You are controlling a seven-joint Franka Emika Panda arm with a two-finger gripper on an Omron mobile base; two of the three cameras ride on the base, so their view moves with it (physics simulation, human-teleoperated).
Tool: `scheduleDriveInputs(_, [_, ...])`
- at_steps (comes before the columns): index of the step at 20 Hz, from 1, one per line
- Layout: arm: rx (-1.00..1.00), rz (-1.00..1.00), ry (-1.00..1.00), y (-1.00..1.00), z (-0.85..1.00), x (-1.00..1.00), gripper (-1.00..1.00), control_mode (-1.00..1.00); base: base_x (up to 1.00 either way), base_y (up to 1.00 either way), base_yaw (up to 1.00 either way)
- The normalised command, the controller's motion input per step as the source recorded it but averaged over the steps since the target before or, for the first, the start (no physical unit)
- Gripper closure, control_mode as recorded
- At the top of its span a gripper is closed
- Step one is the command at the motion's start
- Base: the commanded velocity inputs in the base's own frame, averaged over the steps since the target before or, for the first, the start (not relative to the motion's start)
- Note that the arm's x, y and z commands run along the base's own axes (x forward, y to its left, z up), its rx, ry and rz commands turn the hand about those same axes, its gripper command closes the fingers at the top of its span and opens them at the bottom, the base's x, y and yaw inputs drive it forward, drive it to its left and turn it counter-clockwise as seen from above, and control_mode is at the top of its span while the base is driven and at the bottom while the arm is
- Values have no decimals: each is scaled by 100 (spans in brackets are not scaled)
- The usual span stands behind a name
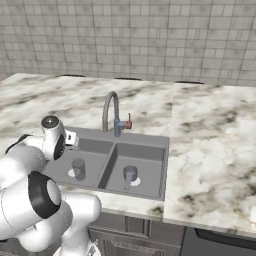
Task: Move any existing items from the left basin to the right basin for drying. Then move the glass cup from the counter to the left basin of the sink for washing.
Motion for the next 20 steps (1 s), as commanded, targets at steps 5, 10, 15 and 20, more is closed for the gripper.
scheduleDriveInputs(5, [0, -3, 0, 0, 79, -18, -100, -100, 0, 0, 0])
scheduleDriveInputs(10, [0, -3, 0, -3, 63, -18, -100, -100, 0, 0, 0])
scheduleDriveInputs(15, [3, -2, 0, -19, 40, -14, -100, -100, 0, 0, 0])
scheduleDriveInputs(20, [5, -3, 0, -23, 30, -25, -100, -100, 0, 0, 0])
